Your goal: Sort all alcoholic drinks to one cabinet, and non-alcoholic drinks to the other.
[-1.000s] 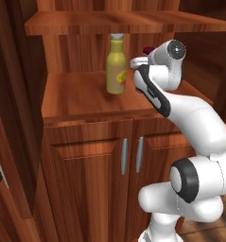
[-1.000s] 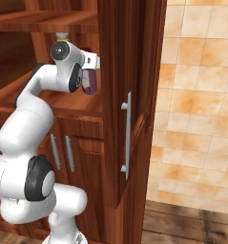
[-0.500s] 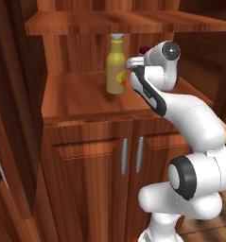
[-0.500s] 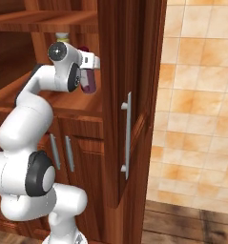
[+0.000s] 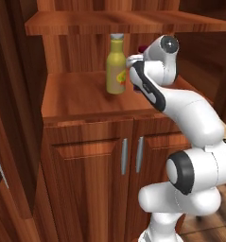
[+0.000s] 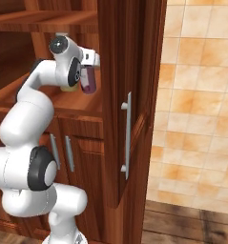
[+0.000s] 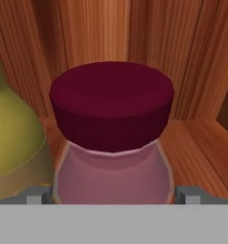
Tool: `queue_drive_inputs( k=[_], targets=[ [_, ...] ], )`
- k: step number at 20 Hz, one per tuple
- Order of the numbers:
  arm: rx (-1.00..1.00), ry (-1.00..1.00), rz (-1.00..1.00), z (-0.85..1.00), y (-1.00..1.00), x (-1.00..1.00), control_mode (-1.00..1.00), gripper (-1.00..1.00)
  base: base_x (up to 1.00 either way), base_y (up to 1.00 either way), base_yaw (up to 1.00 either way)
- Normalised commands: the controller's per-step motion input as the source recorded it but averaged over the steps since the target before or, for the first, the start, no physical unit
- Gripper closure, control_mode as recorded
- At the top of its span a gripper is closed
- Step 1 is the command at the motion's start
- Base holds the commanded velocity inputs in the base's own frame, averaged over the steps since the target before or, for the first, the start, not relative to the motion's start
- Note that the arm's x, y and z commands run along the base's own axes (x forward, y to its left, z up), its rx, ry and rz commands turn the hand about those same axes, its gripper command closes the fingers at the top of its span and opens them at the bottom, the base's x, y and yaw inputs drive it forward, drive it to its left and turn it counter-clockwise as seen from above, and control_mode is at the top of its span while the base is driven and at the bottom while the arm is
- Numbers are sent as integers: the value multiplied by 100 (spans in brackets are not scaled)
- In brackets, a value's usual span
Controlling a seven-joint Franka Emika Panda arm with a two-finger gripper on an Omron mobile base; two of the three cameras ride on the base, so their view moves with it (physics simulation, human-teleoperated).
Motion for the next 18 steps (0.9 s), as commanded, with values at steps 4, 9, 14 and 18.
queue_drive_inputs(
  k=[4, 9, 14, 18],
  targets=[
    [-7, 23, 0, 17, -1, 0, -100, -100, 0, 0, 0],
    [-4, 11, 0, 16, -2, 0, -100, -100, 0, 0, 0],
    [0, -4, 0, 0, -2, -39, -100, -100, 0, 0, 0],
    [0, -7, 0, -1, 0, -96, -100, -100, 0, 0, 0]
  ],
)
